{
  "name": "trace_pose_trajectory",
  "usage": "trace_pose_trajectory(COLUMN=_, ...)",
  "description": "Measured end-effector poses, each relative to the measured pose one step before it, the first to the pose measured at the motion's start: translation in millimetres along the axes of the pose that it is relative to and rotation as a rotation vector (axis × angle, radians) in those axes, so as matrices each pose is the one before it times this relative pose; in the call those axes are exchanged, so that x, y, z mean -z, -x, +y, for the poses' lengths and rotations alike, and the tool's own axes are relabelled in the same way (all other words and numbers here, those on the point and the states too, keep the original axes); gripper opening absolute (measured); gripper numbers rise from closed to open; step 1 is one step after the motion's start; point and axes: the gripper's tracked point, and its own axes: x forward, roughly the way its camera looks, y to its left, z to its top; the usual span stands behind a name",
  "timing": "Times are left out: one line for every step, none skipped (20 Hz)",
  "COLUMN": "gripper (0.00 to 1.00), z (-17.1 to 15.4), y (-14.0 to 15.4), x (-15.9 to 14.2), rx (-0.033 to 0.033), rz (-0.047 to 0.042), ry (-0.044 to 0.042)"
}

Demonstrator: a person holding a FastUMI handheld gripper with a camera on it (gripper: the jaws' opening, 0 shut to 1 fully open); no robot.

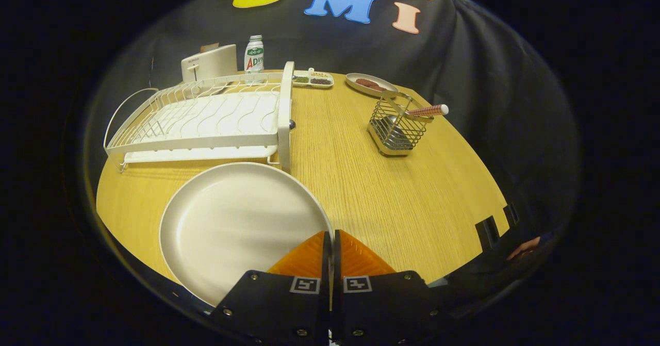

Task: Take the plate from the dish rack, then take the spoon from the basket and place it into the plate.

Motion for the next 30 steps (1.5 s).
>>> trace_pose_trajectory(gripper=0.02, z=-3.04, y=0.75, x=-5.98, rx=0.00072, rz=-0.02077, ry=0.00707)
trace_pose_trajectory(gripper=0.04, z=-1.98, y=1.22, x=-4.26, rx=-0.00026, rz=-0.01274, ry=0.00917)
trace_pose_trajectory(gripper=0.10, z=-1.90, y=-0.01, x=-6.57, rx=-0.00515, rz=-0.01314, ry=0.00620)
trace_pose_trajectory(gripper=0.11, z=-5.41, y=2.99, x=-7.39, rx=0.00157, rz=-0.01690, ry=0.00215)
trace_pose_trajectory(gripper=0.11, z=-6.49, y=1.43, x=-9.61, rx=0.00565, rz=-0.02101, ry=-0.00209)
trace_pose_trajectory(gripper=0.11, z=-7.74, y=0.25, x=-9.41, rx=0.01244, rz=-0.02000, ry=-0.00406)
trace_pose_trajectory(gripper=0.11, z=-9.77, y=0.19, x=-9.31, rx=0.02199, rz=-0.01321, ry=-0.00498)
trace_pose_trajectory(gripper=0.18, z=-9.35, y=-2.35, x=-7.84, rx=0.01494, rz=-0.01211, ry=-0.01007)
trace_pose_trajectory(gripper=0.18, z=-7.39, y=-1.10, x=-8.93, rx=0.00569, rz=-0.01048, ry=-0.01500)
trace_pose_trajectory(gripper=0.19, z=-8.75, y=-3.02, x=-8.02, rx=0.01101, rz=-0.00918, ry=-0.01245)
trace_pose_trajectory(gripper=0.23, z=-9.64, y=-3.37, x=-7.78, rx=0.01759, rz=-0.00702, ry=-0.01131)
trace_pose_trajectory(gripper=0.28, z=-10.46, y=-4.24, x=-7.50, rx=0.01863, rz=-0.00826, ry=-0.01231)
trace_pose_trajectory(gripper=0.28, z=-8.79, y=-2.27, x=-8.43, rx=0.01573, rz=-0.01072, ry=-0.01289)
trace_pose_trajectory(gripper=0.30, z=-9.54, y=-3.66, x=-6.94, rx=0.01812, rz=-0.00901, ry=-0.01229)
trace_pose_trajectory(gripper=0.30, z=-8.36, y=-3.74, x=-7.40, rx=0.01712, rz=-0.00677, ry=-0.00937)
trace_pose_trajectory(gripper=0.30, z=-6.45, y=-4.50, x=-4.36, rx=0.01523, rz=-0.00572, ry=-0.00792)
trace_pose_trajectory(gripper=0.30, z=-6.11, y=-4.06, x=-4.74, rx=0.01301, rz=-0.00430, ry=-0.00918)
trace_pose_trajectory(gripper=0.30, z=-2.14, y=-6.30, x=-3.49, rx=0.00624, rz=-0.00420, ry=-0.01025)
trace_pose_trajectory(gripper=0.30, z=-2.13, y=-5.39, x=-2.30, rx=0.00458, rz=0.00225, ry=-0.00430)
trace_pose_trajectory(gripper=0.35, z=-5.22, y=-3.93, x=0.62, rx=0.01576, rz=0.00986, ry=-0.00189)
trace_pose_trajectory(gripper=0.51, z=-3.80, y=-6.29, x=1.28, rx=0.01612, rz=0.01201, ry=0.00121)
trace_pose_trajectory(gripper=0.67, z=-2.20, y=-2.41, x=-1.16, rx=0.00508, rz=0.00170, ry=-0.00410)
trace_pose_trajectory(gripper=0.65, z=2.61, y=-4.57, x=-2.60, rx=-0.01369, rz=-0.00268, ry=-0.00714)
trace_pose_trajectory(gripper=0.61, z=-0.77, y=-3.14, x=-1.23, rx=-0.00034, rz=-0.00090, ry=0.00040)
trace_pose_trajectory(gripper=0.61, z=-1.60, y=-3.91, x=-1.16, rx=-0.00162, rz=-0.00032, ry=0.00527)
trace_pose_trajectory(gripper=0.61, z=1.15, y=-3.55, x=-0.97, rx=-0.00980, rz=0.00056, ry=0.00212)
trace_pose_trajectory(gripper=0.61, z=3.18, y=-3.53, x=-2.66, rx=-0.01960, rz=-0.00149, ry=0.00166)
trace_pose_trajectory(gripper=0.52, z=4.05, y=-3.32, x=-1.58, rx=-0.02285, rz=-0.00395, ry=0.00499)
trace_pose_trajectory(gripper=0.43, z=-0.05, y=-5.75, x=-0.63, rx=-0.00074, rz=-0.00030, ry=0.00895)
trace_pose_trajectory(gripper=0.39, z=-1.14, y=0.72, x=-1.31, rx=0.00261, rz=-0.00004, ry=0.00849)
